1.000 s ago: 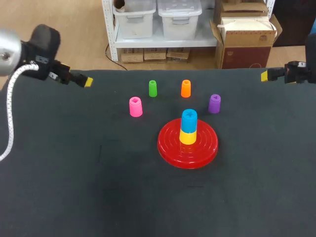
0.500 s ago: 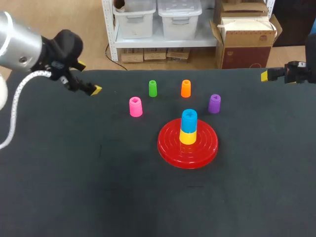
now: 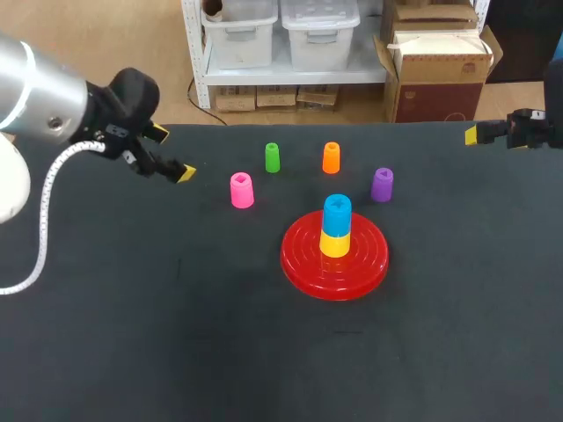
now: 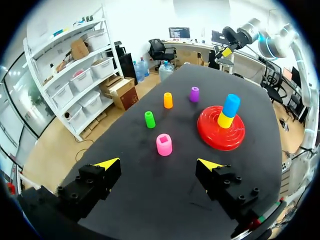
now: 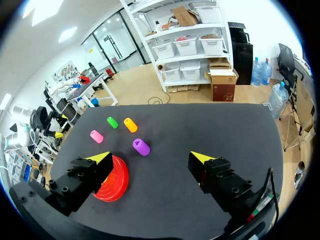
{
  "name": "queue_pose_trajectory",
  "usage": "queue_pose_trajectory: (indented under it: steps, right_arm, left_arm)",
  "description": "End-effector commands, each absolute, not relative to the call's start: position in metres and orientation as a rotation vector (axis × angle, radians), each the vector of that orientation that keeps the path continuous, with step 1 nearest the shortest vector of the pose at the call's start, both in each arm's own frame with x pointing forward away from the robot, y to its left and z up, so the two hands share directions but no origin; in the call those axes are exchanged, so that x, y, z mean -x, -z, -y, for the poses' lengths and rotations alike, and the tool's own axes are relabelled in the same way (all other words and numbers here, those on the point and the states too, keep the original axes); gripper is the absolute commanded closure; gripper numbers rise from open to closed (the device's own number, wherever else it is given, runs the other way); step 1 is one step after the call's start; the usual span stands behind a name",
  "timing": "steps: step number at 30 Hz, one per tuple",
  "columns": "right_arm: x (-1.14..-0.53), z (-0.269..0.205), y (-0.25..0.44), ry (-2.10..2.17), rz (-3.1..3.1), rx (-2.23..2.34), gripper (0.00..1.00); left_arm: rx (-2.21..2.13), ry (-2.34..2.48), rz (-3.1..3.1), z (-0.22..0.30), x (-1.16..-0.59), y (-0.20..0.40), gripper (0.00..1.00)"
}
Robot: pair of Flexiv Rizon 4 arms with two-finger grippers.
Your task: Pick up and stack the cylinders on the red base in this order: pink,purple,orange,green
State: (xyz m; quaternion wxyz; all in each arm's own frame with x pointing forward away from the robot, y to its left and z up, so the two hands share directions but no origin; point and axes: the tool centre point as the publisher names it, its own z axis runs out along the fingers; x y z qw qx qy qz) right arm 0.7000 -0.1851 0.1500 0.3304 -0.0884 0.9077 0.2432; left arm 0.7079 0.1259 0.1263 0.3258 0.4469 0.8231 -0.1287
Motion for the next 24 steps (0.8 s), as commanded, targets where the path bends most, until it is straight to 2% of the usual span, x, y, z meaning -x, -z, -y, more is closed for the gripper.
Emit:
queue_pose_trajectory:
  steps: [1,16,24]
  right_arm:
    - [-0.700,0.185,-0.150,-0.636,-2.374,0.231,0.00]
    - [-0.700,0.185,-0.150,-0.636,-2.374,0.231,0.00]
    - [-0.749,0.070,-0.169,-0.599,-2.371,0.613,0.00]
  left_arm:
    - [-1.161,0.327,-2.169,-0.127,-0.707,-0.126,0.00]
    - [-1.161,0.327,-2.169,-0.127,-0.707,-0.126,0.00]
    - [-1.161,0.327,-2.169,-0.127,-0.707,-0.126,0.00]
